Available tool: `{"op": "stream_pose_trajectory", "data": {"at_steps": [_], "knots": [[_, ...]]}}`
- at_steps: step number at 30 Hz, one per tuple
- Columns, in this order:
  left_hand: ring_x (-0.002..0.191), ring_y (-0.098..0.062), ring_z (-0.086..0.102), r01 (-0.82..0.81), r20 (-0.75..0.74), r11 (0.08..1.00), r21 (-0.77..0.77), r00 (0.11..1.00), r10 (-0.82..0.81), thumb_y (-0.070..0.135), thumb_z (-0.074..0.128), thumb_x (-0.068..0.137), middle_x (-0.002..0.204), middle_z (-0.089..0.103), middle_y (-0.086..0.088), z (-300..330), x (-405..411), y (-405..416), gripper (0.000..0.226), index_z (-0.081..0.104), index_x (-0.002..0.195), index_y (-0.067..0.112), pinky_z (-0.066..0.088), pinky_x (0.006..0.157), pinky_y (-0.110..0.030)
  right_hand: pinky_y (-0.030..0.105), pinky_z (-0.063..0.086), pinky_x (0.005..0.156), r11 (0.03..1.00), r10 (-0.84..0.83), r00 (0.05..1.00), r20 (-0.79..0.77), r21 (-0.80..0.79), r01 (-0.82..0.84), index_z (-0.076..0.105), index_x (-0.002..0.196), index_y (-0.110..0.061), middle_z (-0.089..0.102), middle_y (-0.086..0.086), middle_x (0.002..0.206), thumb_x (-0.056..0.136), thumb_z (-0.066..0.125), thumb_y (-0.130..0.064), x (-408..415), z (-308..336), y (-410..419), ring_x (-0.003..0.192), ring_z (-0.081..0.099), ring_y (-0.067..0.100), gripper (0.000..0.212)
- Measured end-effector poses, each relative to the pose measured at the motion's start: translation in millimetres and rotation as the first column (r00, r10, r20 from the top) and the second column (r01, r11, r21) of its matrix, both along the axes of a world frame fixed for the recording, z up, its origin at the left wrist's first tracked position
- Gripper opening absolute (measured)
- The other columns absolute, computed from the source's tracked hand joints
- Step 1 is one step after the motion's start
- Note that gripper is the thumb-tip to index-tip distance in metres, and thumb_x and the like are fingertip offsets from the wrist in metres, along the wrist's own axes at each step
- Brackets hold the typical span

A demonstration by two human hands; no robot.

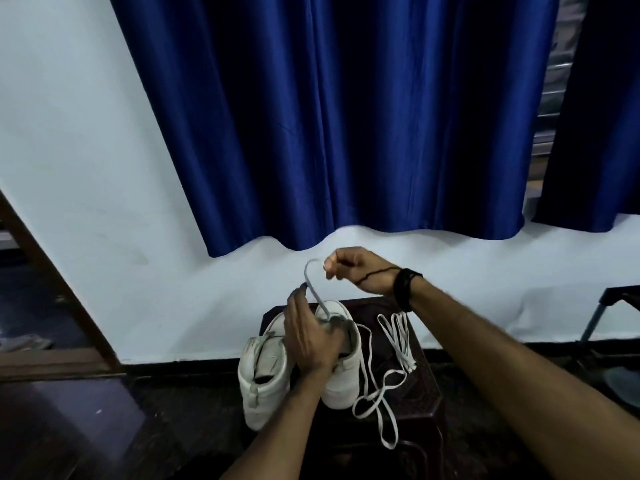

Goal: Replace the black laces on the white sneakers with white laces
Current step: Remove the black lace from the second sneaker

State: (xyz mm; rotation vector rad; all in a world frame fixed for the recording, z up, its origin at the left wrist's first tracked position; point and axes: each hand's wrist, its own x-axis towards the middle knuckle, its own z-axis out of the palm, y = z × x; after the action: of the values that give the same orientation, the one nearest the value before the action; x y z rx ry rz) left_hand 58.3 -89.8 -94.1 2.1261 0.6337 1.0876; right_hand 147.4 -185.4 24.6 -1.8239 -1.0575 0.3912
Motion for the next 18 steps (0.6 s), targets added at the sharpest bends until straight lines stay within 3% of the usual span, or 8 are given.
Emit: {"op": "stream_pose_trajectory", "data": {"at_steps": [2,4,6,8,10,12,15,18], "knots": [[0.113,-0.014,0.055,0.25,0.168,0.96,-0.124,0.959,-0.228,0.02,0.067,0.066,0.124,0.06,0.004,18,-3,-4,0.07,0.048,0.133,0.023,0.046,0.091,-0.03,0.028,0.049,0.089,0.994,-0.067,0.998,0.018,-0.08,0.069,0.066,0.092,-0.016,0.069,-0.001,0.092,0.095,0.058,-0.025,4,-18,-2,0.089,0.063,0.012,0.013],[0.087,-0.013,0.063,0.403,0.243,0.886,-0.229,0.905,-0.349,0.025,0.063,0.074,0.094,0.069,0.004,27,-4,-3,0.042,0.058,0.116,0.026,0.049,0.077,-0.032,0.031,0.05,0.087,0.989,-0.118,0.993,0.024,-0.092,0.12,0.068,0.088,-0.019,0.071,-0.001,0.092,0.092,0.062,-0.028,5,-33,-4,0.089,0.065,0.013,0.011],[0.064,-0.014,0.054,0.333,0.23,0.917,-0.22,0.931,-0.283,0.035,0.056,0.082,0.067,0.06,0.003,28,-8,7,0.013,0.059,0.082,0.023,0.045,0.064,-0.039,0.031,0.051,0.082,0.988,-0.154,0.987,-0.054,-0.039,0.152,0.069,0.081,-0.023,0.07,-0.007,0.082,0.091,0.064,-0.034,3,-48,-3,0.079,0.063,0.008,0.016],[0.057,-0.017,0.04,0.283,0.268,0.926,-0.249,0.939,-0.215,0.035,0.051,0.089,0.055,0.044,0.005,21,-11,21,0.03,0.045,0.063,0.021,0.038,0.057,-0.043,0.033,0.052,0.087,0.965,-0.26,0.951,-0.167,-0.004,0.263,0.071,0.084,-0.022,0.071,-0.007,0.086,0.093,0.058,-0.044,3,-65,-1,0.084,0.065,0.01,0.027],[0.055,-0.016,0.035,0.275,0.275,0.924,-0.266,0.94,-0.2,0.033,0.05,0.093,0.053,0.038,0.01,15,-14,29,0.036,0.04,0.059,0.025,0.033,0.055,-0.041,0.028,0.047,0.089,0.919,-0.38,0.923,-0.049,-0.135,0.371,0.071,0.098,-0.017,0.071,0.001,0.104,0.094,0.055,-0.045,10,-81,2,0.102,0.064,0.02,0.032],[0.055,-0.016,0.039,0.269,0.209,0.92,-0.285,0.954,-0.215,0.033,0.05,0.092,0.053,0.043,0.01,2,-14,31,0.034,0.044,0.06,0.026,0.036,0.056,-0.039,0.026,0.043,0.083,0.856,-0.378,0.916,0.133,-0.326,0.401,0.069,0.106,-0.012,0.068,0.007,0.114,0.091,0.06,-0.037,18,-92,8,0.111,0.061,0.026,0.031],[0.057,-0.023,0.051,0.25,0.027,0.925,-0.285,0.967,-0.253,0.042,0.049,0.089,0.057,0.054,0.007,-13,-13,24,0.029,0.052,0.066,0.025,0.05,0.061,-0.049,0.032,0.047,0.092,0.775,-0.256,0.946,0.198,-0.542,0.323,0.063,0.118,-0.003,0.061,0.014,0.125,0.089,0.062,-0.029,27,-100,27,0.117,0.057,0.031,0.039],[0.08,-0.034,0.063,0.07,-0.225,0.998,-0.008,0.972,-0.07,0.041,0.042,0.099,0.077,0.067,-0.002,-19,-9,16,0.029,0.054,0.081,0.022,0.048,0.073,-0.044,0.036,0.049,0.091,0.702,-0.257,0.927,0.274,-0.606,0.374,0.061,0.116,-0.005,0.06,0.017,0.126,0.084,0.062,-0.024,36,-106,46,0.116,0.058,0.032,0.038]]}}
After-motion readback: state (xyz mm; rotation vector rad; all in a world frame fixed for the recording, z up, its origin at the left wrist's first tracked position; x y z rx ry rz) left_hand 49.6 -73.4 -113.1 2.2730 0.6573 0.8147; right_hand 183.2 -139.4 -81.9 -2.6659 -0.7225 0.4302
